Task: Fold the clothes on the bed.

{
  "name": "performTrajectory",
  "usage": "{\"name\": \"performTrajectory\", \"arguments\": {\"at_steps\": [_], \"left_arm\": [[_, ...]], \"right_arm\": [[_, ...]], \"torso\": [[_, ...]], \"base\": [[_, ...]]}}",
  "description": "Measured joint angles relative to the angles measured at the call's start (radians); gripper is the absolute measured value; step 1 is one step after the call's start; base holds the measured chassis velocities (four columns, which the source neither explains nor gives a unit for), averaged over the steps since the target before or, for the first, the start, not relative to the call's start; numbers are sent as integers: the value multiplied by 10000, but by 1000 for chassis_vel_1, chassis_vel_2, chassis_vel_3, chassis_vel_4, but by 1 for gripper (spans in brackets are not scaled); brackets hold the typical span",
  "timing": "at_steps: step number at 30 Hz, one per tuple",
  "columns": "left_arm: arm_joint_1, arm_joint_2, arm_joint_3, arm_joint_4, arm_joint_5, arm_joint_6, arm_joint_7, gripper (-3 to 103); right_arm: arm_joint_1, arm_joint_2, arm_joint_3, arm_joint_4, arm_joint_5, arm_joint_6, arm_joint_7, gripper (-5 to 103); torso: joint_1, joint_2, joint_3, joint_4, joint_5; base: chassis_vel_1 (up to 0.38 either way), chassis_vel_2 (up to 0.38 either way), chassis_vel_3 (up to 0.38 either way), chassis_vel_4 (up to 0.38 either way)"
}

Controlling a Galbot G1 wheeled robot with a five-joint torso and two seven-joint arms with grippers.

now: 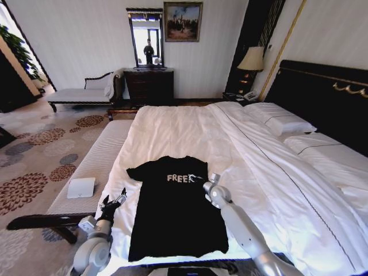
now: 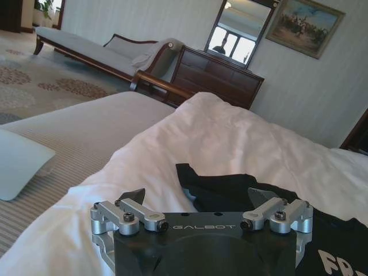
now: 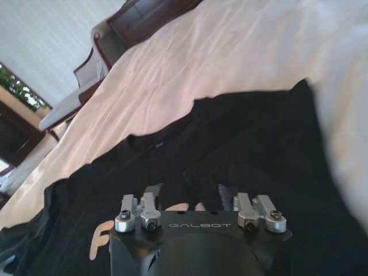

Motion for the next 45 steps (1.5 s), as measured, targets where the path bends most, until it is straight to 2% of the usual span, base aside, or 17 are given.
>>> {"name": "performTrajectory", "arguments": {"at_steps": [2,4,5,6,8,9,12,18,30,37,45], "left_arm": [[-197,17,27,101,-123,84,-16,100],[-311,31,24,157,-193,120,-24,100],[-560,63,4,254,-377,221,-59,100],[-853,100,-24,367,-617,347,-116,100],[-1442,163,-12,658,-1131,608,-249,100],[-1442,163,-12,658,-1131,608,-249,100],[-2676,341,340,1528,-1913,924,-413,100],[-4331,488,929,3078,-2184,1020,-376,100],[-5661,219,1550,4777,-2469,1002,-252,100],[-6585,98,1754,5984,-3001,961,-132,100],[-7385,-9,2030,7068,-2952,903,-27,100]], "right_arm": [[-319,-144,257,351,-28,55,16,66],[-451,-184,343,503,-47,75,24,66],[-679,-238,492,744,-90,99,62,78],[-840,-264,612,926,-155,119,87,78],[-1150,-268,842,1226,-249,166,148,88],[-1150,-268,842,1226,-249,166,148,88],[-1748,-261,1294,1696,-286,183,278,99],[-2556,-412,1794,2076,-437,221,281,100],[-3257,-418,2044,2376,-580,364,180,100],[-3497,-513,2265,2560,-550,361,204,100],[-3608,-714,2316,2588,-527,361,214,100]], "torso": [[0,0,0,0,-2],[0,0,0,0,-1],[0,0,0,0,-1],[0,0,0,-1,-1],[-1,0,0,2,-1],[-1,0,0,2,-1],[-1,0,0,-1,-3],[0,-1,1,-4,-3],[0,-1,1,0,-1],[0,-3,1,0,-1],[0,-3,0,-1,-2]], "base": [[0,0,0,0],[0,0,0,0],[0,0,0,0],[0,0,0,0],[0,0,0,0],[0,0,0,0],[0,0,0,0],[0,0,0,0],[0,0,0,0],[0,0,0,0],[0,0,0,0]]}}
